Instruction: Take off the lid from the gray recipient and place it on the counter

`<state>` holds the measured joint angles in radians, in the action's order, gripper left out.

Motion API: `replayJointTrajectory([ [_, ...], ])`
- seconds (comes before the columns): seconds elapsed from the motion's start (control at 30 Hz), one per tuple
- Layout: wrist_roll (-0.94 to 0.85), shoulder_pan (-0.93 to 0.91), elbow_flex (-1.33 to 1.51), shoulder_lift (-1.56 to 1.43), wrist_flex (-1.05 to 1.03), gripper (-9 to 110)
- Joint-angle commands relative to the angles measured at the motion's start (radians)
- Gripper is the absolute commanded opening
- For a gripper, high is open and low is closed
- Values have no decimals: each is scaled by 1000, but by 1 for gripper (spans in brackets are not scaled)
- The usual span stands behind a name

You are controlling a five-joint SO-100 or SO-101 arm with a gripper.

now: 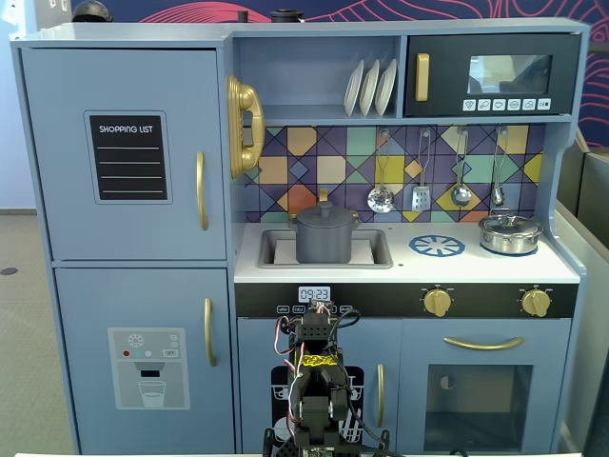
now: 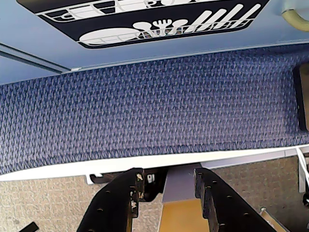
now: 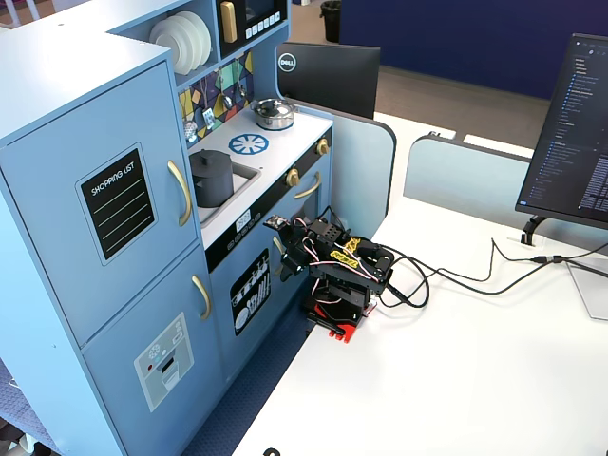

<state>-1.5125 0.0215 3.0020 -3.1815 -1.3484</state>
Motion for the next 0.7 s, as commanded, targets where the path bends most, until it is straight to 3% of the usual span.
replayJointTrajectory([
  [0.0, 2, -48, 0, 2, -181, 0],
  [0.47, 3, -75, -23, 3, -124, 0],
  [0.57, 133, -64, -181, 69, -31, 0],
  [0.67, 58, -64, -419, 164, 43, 0],
])
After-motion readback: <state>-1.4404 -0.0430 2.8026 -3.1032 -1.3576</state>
